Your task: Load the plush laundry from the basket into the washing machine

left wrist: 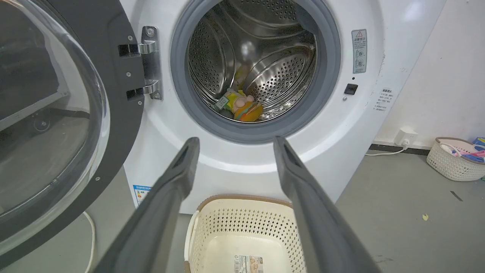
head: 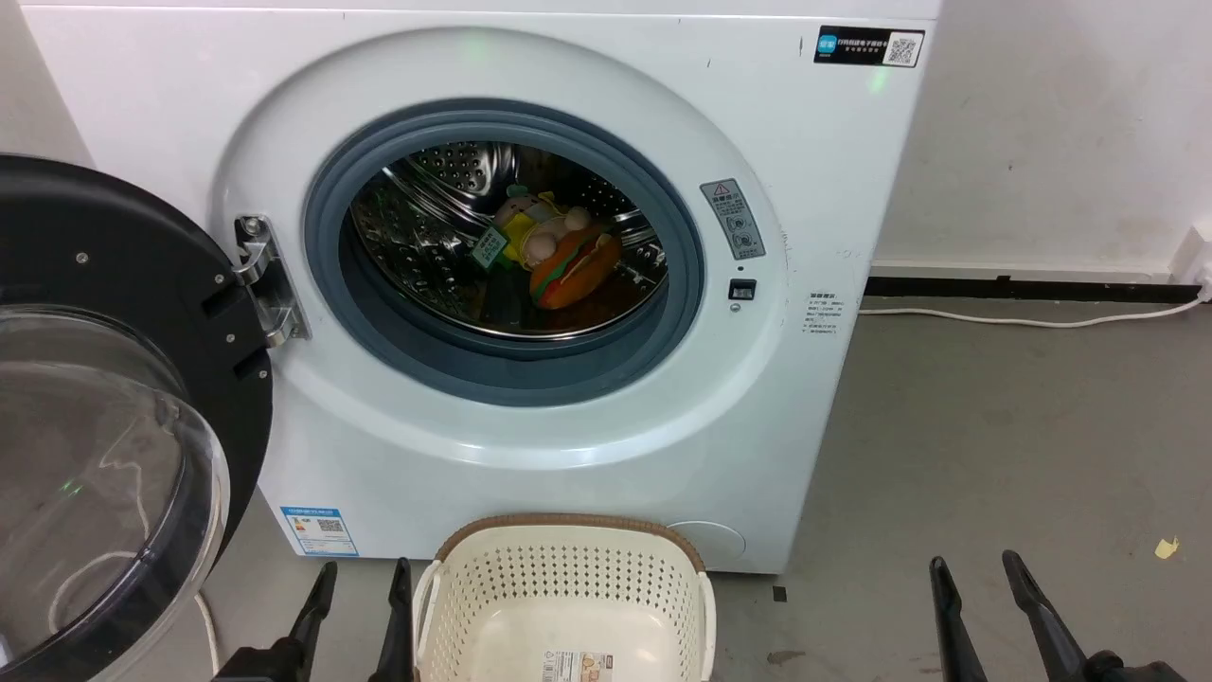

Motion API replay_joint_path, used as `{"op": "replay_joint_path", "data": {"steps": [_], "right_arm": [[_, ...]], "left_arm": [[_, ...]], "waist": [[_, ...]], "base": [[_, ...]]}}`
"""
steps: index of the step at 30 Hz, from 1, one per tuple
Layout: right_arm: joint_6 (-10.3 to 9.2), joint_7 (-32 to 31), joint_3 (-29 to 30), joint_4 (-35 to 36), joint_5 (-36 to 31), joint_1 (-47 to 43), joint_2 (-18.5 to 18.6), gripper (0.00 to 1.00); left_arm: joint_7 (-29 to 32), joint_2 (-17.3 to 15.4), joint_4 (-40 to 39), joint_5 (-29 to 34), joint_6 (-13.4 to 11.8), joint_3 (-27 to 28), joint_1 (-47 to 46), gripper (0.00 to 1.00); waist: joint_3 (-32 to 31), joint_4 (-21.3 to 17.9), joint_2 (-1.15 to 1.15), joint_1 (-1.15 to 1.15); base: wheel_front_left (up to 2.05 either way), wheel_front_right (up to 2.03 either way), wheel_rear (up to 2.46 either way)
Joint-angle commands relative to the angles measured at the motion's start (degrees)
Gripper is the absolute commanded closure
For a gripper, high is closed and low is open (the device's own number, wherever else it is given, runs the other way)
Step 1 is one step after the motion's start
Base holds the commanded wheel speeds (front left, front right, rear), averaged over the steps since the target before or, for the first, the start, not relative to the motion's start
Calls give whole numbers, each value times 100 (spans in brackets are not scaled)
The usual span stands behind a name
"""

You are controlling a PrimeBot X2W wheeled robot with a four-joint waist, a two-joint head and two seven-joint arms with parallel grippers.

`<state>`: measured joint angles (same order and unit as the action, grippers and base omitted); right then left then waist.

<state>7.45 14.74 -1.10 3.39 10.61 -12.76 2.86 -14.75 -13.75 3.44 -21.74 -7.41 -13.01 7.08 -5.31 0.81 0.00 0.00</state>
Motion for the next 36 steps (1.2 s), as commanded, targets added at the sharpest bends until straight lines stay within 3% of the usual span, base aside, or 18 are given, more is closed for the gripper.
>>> {"op": "replay_joint_path", "data": {"steps": [1, 2, 3, 36], "right_arm": [[3, 26, -13, -19, 34, -77, 1, 0], [3, 26, -17, -23, 38, -77, 1, 0], [0, 0, -9, -11, 12, 0, 0, 100], [1, -342, 20, -88, -234, 299, 0, 100]], "left_arm": [[-25, 63, 20, 41, 72, 96, 85, 0], [-25, 90, 33, 52, 107, 139, 89, 0], [0, 86, 34, 24, 117, 144, 3, 100], [347, 314, -50, 530, 271, 407, -162, 100]], "waist": [[-3, 4, 0, 0], [-5, 6, 0, 0], [-5, 7, 0, 0], [118, -12, 0, 0]], "base": [[0, 0, 0], [0, 0, 0], [0, 0, 0], [0, 0, 0]]}}
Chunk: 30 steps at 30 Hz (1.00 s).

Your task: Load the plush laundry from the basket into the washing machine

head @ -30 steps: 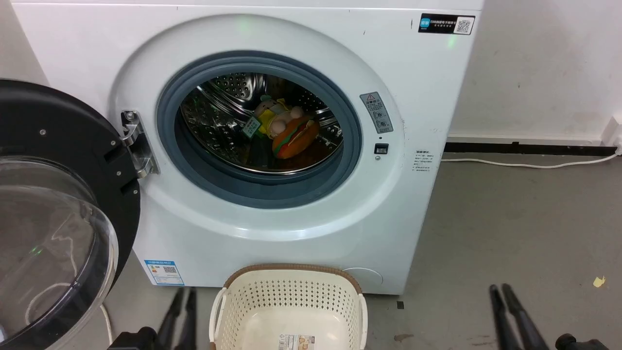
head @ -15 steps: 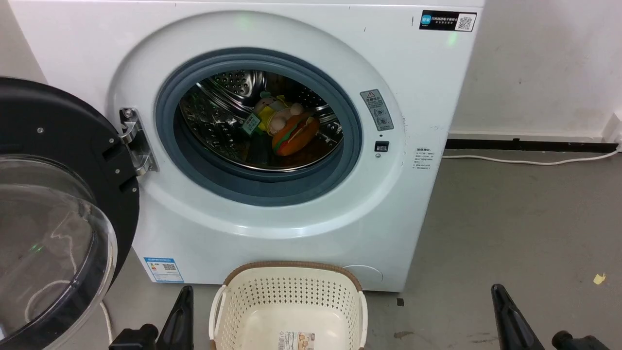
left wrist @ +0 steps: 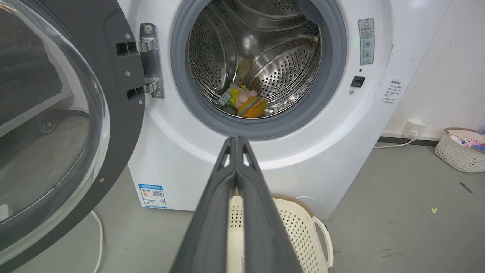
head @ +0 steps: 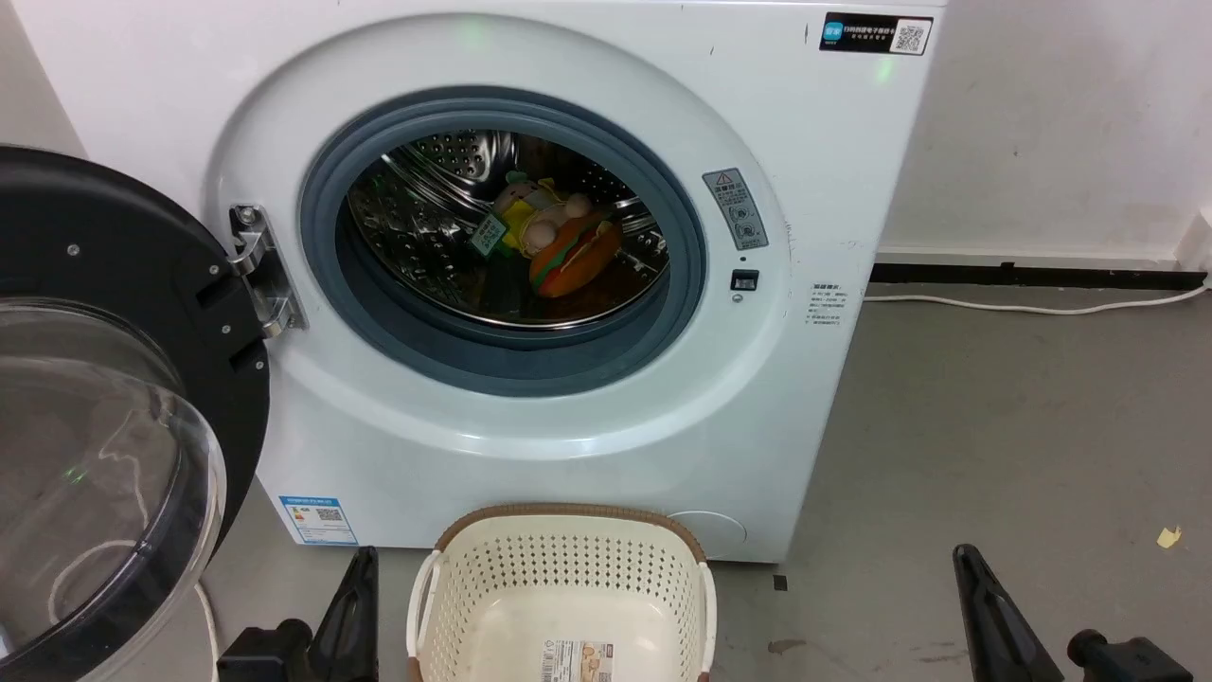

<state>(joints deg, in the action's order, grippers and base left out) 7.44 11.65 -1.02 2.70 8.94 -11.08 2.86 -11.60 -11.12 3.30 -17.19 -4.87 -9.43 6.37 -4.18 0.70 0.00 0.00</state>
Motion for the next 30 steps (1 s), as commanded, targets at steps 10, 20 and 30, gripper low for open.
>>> {"op": "replay_joint_path", "data": {"steps": [10, 20, 30], "right_arm": [[2, -139, 20, -42, -144, 222, 0, 100], [2, -256, 29, -68, -230, 323, 1, 100], [3, -374, 39, -94, -316, 425, 1, 100]], "left_arm": [[137, 124, -64, 228, 61, 132, -143, 100], [254, 204, -94, 399, 110, 225, -199, 100], [371, 284, -125, 570, 159, 318, -256, 100]], "waist": [[44, -7, 0, 0], [87, -15, 0, 0], [130, -22, 0, 0]], "base": [[0, 0, 0], [0, 0, 0], [0, 0, 0]]}}
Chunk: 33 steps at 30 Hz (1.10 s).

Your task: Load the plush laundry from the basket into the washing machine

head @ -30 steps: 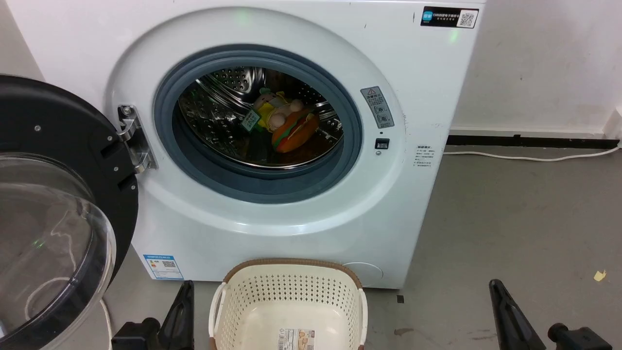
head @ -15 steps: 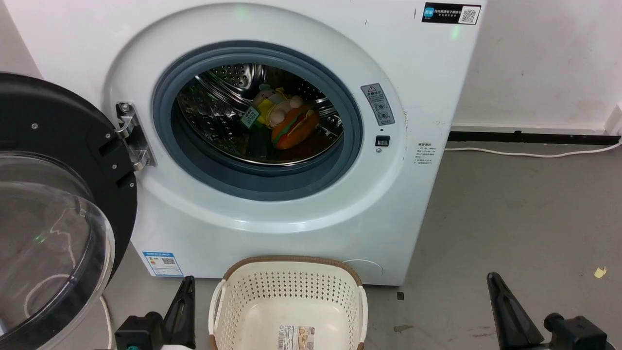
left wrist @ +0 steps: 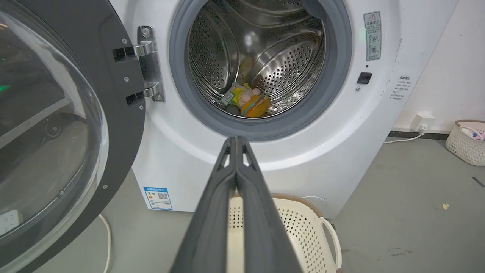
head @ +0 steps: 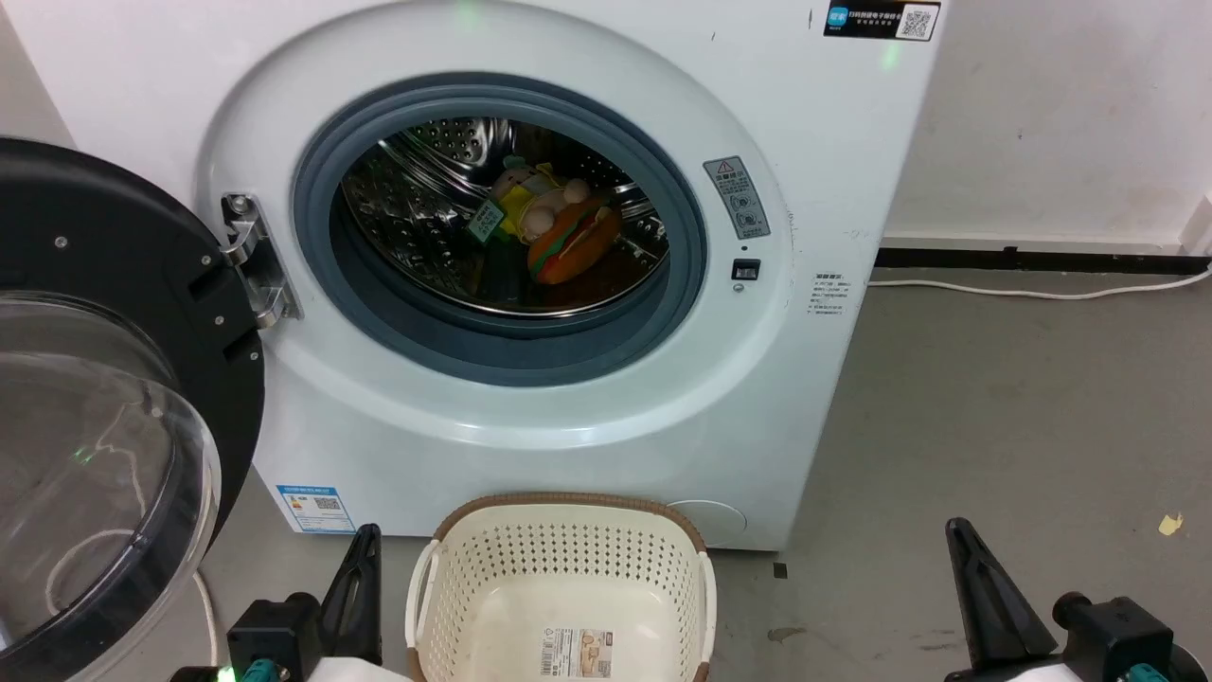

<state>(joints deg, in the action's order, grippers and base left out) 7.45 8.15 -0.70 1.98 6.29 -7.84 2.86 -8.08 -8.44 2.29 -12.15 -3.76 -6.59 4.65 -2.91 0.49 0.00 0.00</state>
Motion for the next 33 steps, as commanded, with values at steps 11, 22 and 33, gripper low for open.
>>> {"op": "replay_joint_path", "data": {"steps": [11, 22, 33], "right_arm": [[2, -153, 17, -52, -145, 212, 1, 100], [2, -282, 27, -80, -240, 324, 1, 100], [2, -411, 38, -109, -334, 436, 1, 100]], "left_arm": [[148, 105, -57, 253, 101, 136, -146, 100], [277, 193, -91, 441, 155, 238, -208, 100], [406, 281, -124, 629, 209, 340, -271, 100]], "waist": [[50, -8, 0, 0], [97, -16, 0, 0], [144, -24, 0, 0]], "base": [[0, 0, 0], [0, 0, 0], [0, 0, 0]]}}
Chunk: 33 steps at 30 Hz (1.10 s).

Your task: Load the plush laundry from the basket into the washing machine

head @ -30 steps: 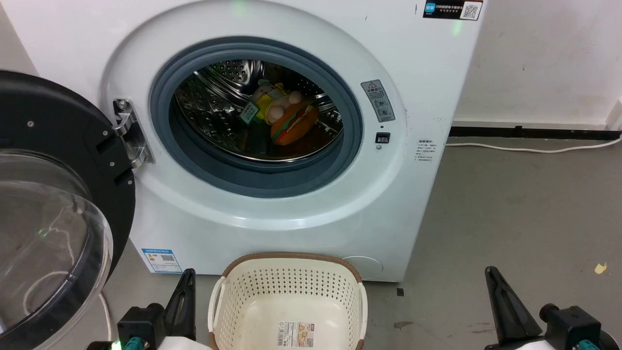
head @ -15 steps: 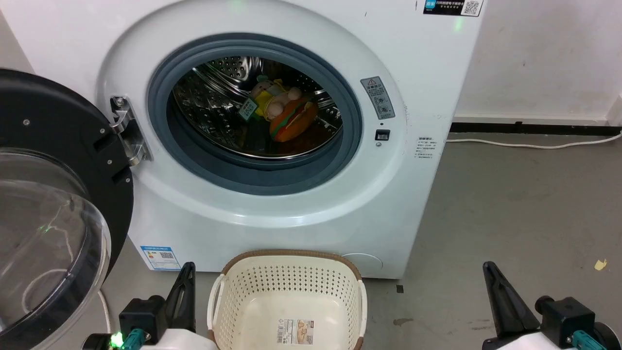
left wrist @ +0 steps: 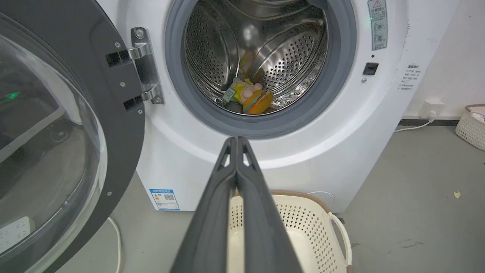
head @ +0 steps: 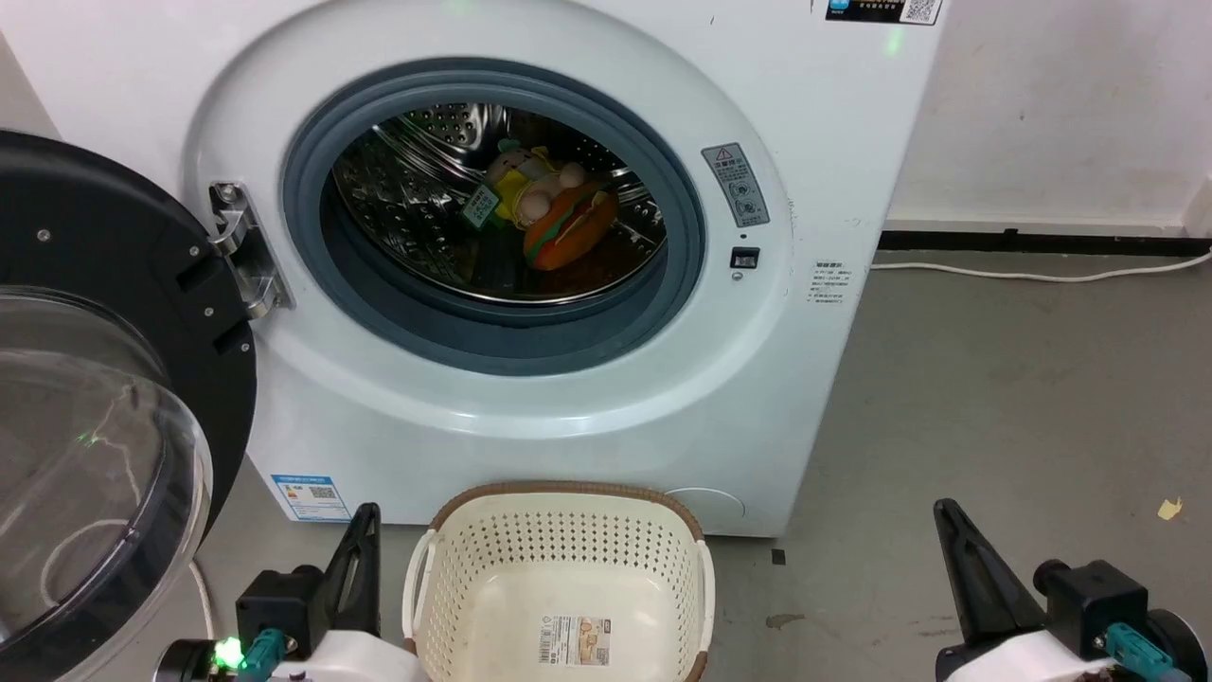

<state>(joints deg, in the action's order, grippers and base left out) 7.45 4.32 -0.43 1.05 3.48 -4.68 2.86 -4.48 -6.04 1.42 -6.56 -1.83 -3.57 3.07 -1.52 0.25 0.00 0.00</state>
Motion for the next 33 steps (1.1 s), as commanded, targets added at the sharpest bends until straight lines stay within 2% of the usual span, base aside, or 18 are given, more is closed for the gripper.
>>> {"op": "replay_joint_path", "data": {"steps": [1, 33], "right_arm": [[3, -41, 12, -18, -62, 130, 1, 100], [3, -405, 41, -99, -328, 444, 1, 100]], "left_arm": [[58, 49, -41, 88, 20, 47, -119, 100], [420, 297, -135, 616, 171, 335, -294, 100]], "waist": [[9, -2, 0, 0], [142, -24, 0, 0]], "base": [[0, 0, 0], [0, 0, 0]]}}
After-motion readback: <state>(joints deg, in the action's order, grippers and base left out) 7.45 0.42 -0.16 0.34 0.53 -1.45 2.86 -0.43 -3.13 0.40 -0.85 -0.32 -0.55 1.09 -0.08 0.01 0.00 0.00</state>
